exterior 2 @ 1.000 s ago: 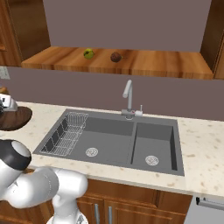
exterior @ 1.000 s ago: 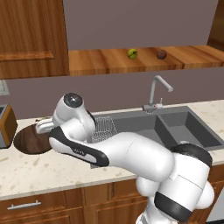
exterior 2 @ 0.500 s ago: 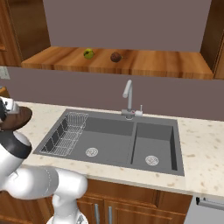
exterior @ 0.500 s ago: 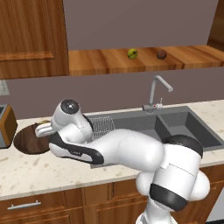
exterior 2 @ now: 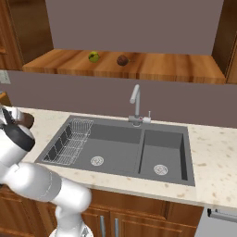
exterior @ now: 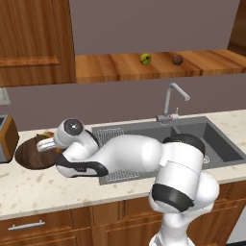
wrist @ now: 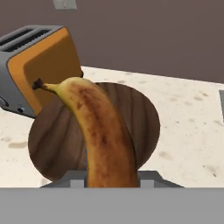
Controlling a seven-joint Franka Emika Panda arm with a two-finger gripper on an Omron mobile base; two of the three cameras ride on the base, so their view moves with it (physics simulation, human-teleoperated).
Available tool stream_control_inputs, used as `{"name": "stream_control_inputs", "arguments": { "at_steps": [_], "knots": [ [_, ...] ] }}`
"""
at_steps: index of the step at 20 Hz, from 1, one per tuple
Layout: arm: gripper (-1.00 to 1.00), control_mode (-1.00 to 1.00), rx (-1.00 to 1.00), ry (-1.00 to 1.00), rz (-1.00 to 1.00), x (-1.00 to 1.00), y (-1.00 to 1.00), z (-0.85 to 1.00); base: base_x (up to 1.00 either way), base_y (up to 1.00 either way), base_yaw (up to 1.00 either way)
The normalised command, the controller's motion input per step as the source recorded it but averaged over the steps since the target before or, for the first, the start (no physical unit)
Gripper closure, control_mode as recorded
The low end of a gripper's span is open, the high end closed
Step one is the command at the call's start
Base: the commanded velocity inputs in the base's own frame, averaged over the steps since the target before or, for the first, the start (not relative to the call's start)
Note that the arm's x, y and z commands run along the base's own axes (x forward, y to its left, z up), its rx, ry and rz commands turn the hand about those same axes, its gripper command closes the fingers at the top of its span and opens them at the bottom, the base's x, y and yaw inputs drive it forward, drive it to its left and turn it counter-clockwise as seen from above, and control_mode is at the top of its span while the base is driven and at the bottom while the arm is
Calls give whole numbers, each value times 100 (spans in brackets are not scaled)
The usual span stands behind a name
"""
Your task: Pick the pears from the cabinet and place them in one bowl. Pick the banana from the sink and place it in the other bowl.
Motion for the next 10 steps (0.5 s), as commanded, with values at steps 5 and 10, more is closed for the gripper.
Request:
{"name": "stream_control_inputs", "arguments": {
  "at_steps": [5, 10],
  "knots": [
    [100, -100, 0, -4, -3, 24, 33, -18, 0, 0, 0],
    [100, -100, 0, 0, 0, 0, 1, 0, 0, 0, 0]
  ]
}}
